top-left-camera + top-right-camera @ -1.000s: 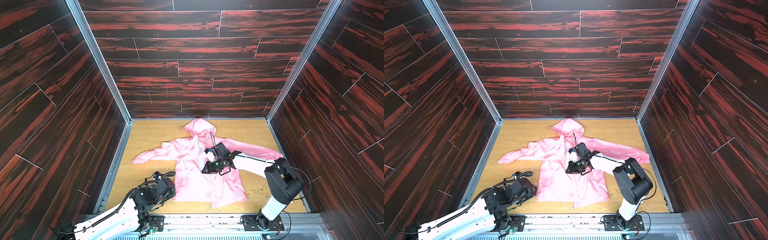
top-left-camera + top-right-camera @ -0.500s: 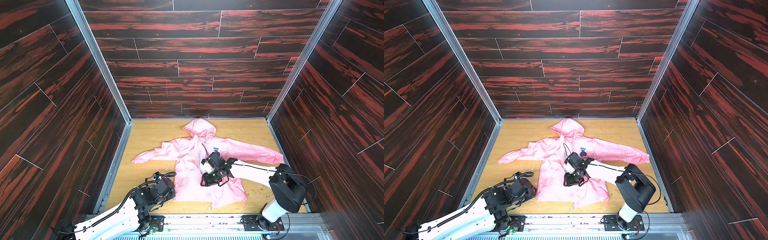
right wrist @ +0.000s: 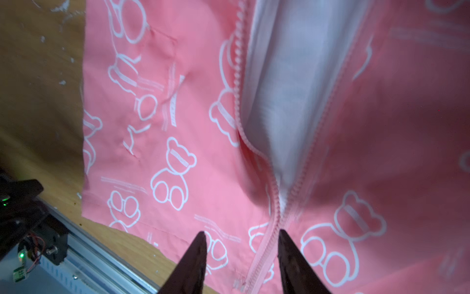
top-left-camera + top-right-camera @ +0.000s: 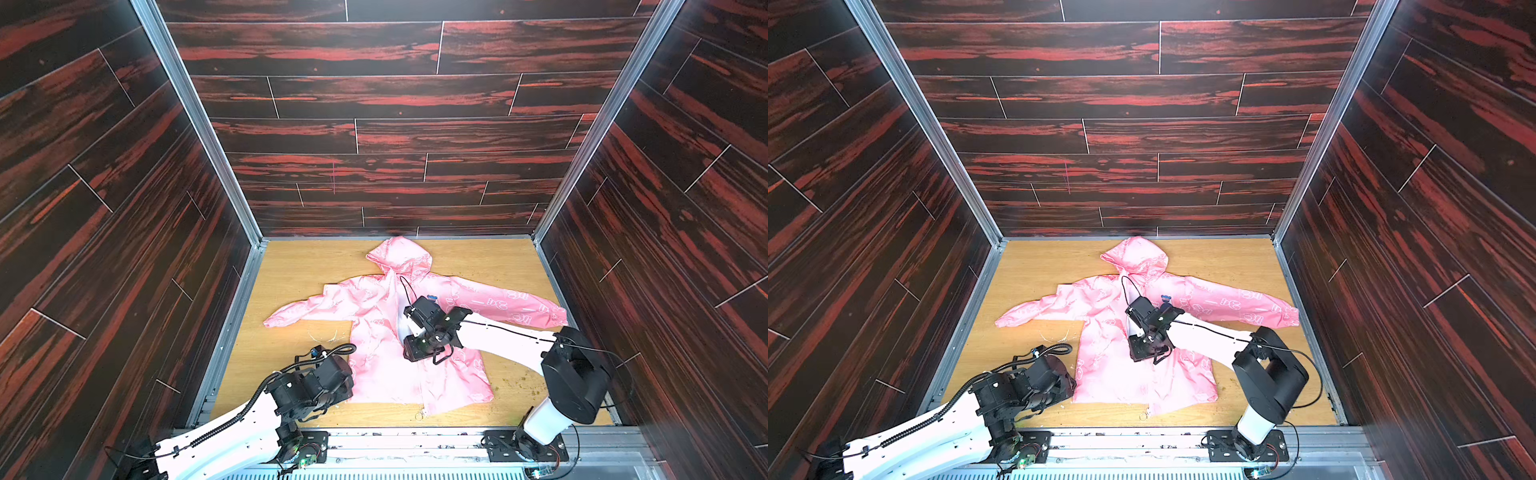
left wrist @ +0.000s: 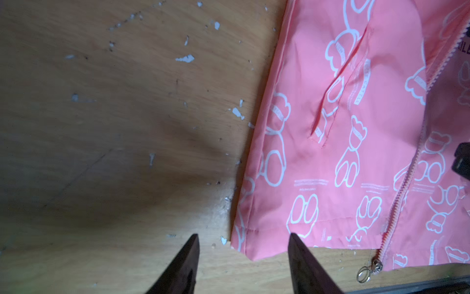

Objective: Unzip the jacket
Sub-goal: Smooth out the jacket at the center of the board.

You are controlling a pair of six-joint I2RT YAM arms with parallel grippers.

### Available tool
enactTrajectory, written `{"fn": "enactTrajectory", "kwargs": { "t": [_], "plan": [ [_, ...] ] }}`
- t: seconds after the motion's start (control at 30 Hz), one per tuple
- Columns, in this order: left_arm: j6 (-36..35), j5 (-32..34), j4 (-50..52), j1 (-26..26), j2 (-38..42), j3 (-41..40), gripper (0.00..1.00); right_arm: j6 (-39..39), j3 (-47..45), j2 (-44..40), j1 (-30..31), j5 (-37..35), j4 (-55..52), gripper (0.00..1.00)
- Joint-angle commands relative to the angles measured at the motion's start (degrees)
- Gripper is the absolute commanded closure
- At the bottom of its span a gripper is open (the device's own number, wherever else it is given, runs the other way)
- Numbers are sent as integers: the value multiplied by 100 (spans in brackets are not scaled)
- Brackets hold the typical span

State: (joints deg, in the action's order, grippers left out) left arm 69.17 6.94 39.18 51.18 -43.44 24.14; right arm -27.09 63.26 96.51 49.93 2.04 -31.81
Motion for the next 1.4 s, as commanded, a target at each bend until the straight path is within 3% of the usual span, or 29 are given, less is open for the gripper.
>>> {"fn": "enactTrajectory", "kwargs": {
  "t": [0.0, 0.23, 0.87, 1.1, 1.37],
  "plan": [
    [5, -46, 40, 6, 20, 135, 43, 269, 160, 374, 43, -25, -84, 54],
    [53, -265, -79, 6, -134, 61, 44, 420, 326, 787, 43, 26, -132, 59],
    [80, -808, -859, 10, -988, -87, 48, 138, 328, 829, 371, 186, -361, 96],
    [163, -774, -927, 11, -936, -181, 62, -158, 381, 617, 517, 278, -811, 100],
    [300, -589, -774, 6, -545, -311, 100, -557, 284, 317, 579, 358, -938, 100]
  ]
}}
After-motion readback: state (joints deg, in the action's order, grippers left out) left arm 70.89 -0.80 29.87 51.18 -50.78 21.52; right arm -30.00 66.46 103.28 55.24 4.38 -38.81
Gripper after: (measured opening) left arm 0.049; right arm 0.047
